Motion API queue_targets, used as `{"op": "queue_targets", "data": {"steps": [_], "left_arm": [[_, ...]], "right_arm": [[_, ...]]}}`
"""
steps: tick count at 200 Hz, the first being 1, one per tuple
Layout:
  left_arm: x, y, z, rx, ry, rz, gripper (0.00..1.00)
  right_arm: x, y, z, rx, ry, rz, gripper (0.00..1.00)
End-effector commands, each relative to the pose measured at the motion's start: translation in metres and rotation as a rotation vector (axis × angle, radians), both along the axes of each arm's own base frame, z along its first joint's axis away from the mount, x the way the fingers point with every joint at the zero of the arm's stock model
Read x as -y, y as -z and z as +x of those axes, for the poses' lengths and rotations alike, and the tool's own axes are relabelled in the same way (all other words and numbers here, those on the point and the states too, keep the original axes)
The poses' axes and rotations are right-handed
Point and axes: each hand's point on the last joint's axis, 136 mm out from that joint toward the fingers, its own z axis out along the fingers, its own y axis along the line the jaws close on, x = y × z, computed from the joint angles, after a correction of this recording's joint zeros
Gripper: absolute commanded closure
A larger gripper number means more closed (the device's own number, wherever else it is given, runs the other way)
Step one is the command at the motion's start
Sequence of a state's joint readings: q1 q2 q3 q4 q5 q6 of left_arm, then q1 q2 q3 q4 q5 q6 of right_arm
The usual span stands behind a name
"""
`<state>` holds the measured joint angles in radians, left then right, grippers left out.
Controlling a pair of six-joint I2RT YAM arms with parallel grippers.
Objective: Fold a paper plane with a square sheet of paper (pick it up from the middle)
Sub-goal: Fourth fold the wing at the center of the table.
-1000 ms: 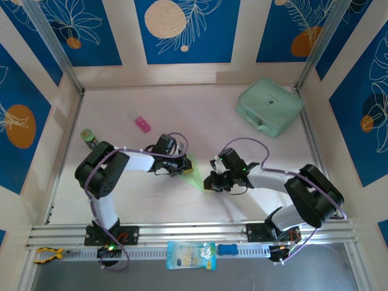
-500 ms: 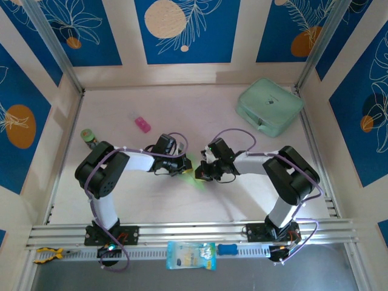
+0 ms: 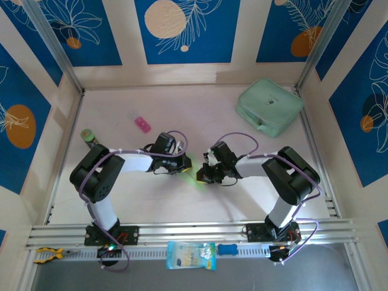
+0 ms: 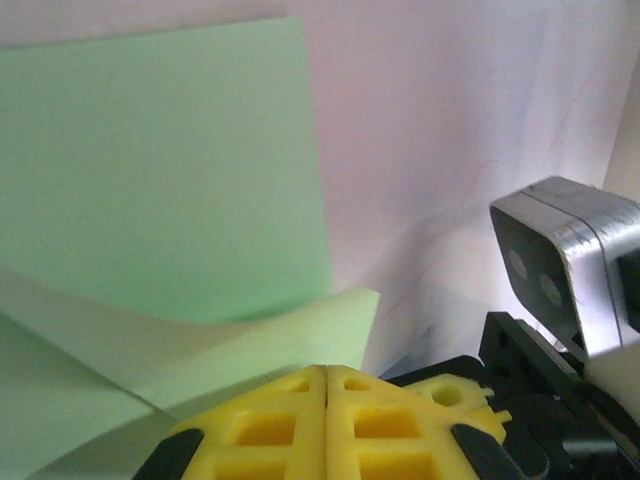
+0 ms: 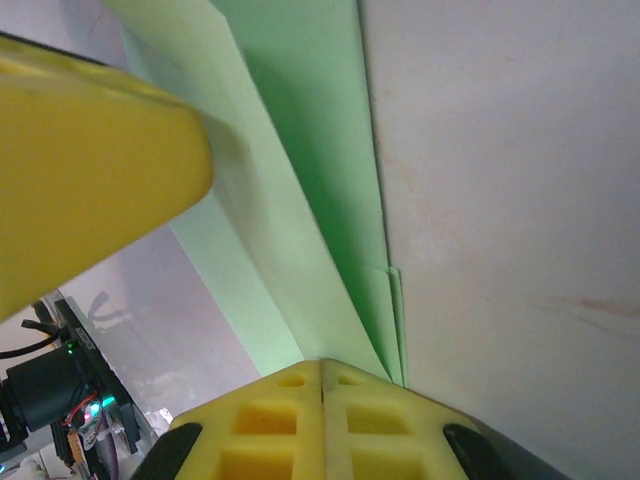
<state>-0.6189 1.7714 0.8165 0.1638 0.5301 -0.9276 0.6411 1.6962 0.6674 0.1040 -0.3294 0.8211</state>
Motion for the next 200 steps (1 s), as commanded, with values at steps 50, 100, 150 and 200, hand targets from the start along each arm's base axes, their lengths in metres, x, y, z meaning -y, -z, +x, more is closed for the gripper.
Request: {"op": "queue_targets", "data": {"steps": [50,100,150,200], "left_arm": [[0.007,0.023,-0.038,-0.071,0.046,0.040,0.99],[-0.008,0.043,-0.036,-0.092,-0.002,0.144,0.99],[-0.032,0.048,-0.024,-0.088,-0.069,0.262,0.99],[-0.036,0.044,-0.007,-0.078,-0.095,0.246,1.00]], "right_arm": [[0.031,0.037,-0.027,-0.125,0.040,-0.147,0.98],[0.035,0.040,-0.031,-0.134,0.039,-0.158,0.99],[0.040,0.044,-0.038,-0.145,0.028,-0.171,0.99],[0.041,0.045,-0.040,-0.145,0.023,-0.167,0.99]]}}
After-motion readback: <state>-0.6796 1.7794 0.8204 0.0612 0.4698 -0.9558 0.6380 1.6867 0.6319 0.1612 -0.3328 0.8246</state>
